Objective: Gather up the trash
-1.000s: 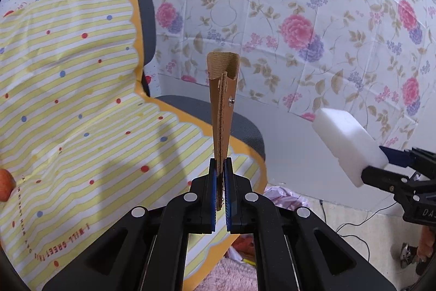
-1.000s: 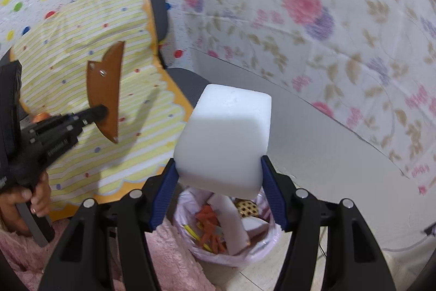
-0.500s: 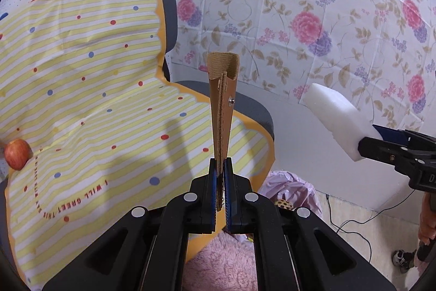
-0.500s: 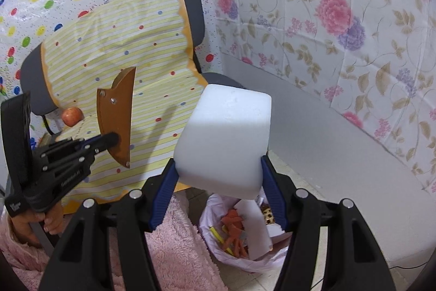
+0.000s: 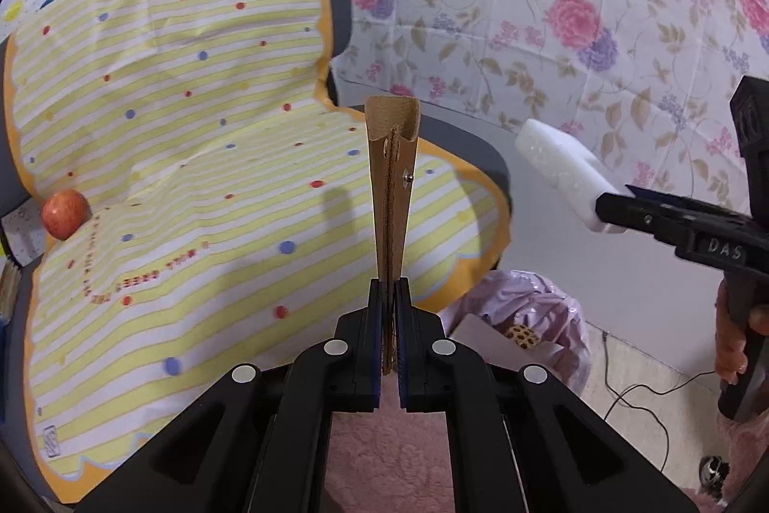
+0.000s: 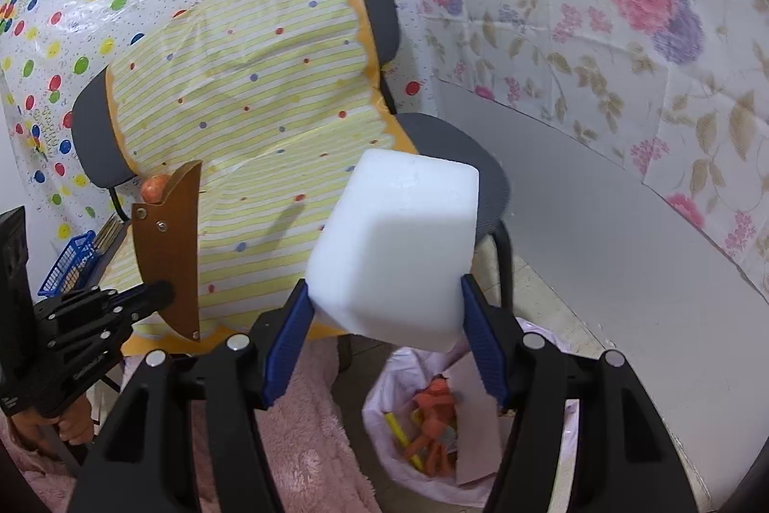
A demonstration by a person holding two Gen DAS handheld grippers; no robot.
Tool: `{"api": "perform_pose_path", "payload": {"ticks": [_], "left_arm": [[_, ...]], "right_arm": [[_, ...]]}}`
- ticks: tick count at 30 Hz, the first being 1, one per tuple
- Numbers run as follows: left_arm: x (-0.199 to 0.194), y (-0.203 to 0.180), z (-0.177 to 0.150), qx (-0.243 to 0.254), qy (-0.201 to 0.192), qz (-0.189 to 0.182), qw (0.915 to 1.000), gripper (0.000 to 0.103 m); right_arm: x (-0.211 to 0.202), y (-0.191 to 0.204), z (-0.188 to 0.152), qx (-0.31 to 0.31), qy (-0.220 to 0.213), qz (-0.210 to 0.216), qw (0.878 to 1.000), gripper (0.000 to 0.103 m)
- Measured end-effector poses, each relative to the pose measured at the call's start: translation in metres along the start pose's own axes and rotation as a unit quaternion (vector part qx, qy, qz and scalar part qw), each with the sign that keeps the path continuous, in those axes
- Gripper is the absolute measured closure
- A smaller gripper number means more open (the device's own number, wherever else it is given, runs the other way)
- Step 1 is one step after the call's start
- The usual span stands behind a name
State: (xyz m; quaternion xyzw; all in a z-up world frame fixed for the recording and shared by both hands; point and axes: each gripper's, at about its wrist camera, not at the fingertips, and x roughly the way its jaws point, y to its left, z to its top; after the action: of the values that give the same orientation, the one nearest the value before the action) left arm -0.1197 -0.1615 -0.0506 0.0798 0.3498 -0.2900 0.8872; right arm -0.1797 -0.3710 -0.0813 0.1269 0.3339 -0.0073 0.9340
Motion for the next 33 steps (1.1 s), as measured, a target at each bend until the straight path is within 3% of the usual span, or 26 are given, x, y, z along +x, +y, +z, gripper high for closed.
{"api": "perform_pose_path", "payload": {"ticks": [7,13,19,22,27,29,33], "left_arm": [[0.029,-0.051,-0.008,0.044,0.031,-0.064,0.9965,0.098],[0.057,-0.080,-0.015,0.066,0.049,-0.100,0.9916,0.098],[0.081,-0.086,-0.010,0.058,0.061,-0.109,0.9905,0.097],[0.085,-0.080,-0.001,0.046,0.057,-0.106,0.9917,0.094],[0.065,-0.066,0.010,0.028,0.024,-0.098,0.9945,0.058],[0.056,-0.057,0.012,0.021,0.014,-0.088,0.9958,0.053],[0.039,-0.034,0.011,0.004,0.006,-0.054,0.9985,0.034]], "right_arm": [[-0.001,-0.037,-0.030,0.037,0.011,-0.023,0.999,0.040],[0.011,-0.057,-0.056,0.057,0.051,-0.063,0.995,0.038],[0.034,-0.072,-0.060,0.074,0.070,-0.061,0.993,0.034],[0.041,-0.077,-0.055,0.078,0.065,-0.062,0.993,0.023],[0.027,-0.076,-0.045,0.072,0.043,-0.075,0.994,0.019],[0.016,-0.075,-0.043,0.072,0.035,-0.081,0.993,0.019],[-0.002,-0.068,-0.036,0.079,0.022,-0.075,0.994,0.019]]}}
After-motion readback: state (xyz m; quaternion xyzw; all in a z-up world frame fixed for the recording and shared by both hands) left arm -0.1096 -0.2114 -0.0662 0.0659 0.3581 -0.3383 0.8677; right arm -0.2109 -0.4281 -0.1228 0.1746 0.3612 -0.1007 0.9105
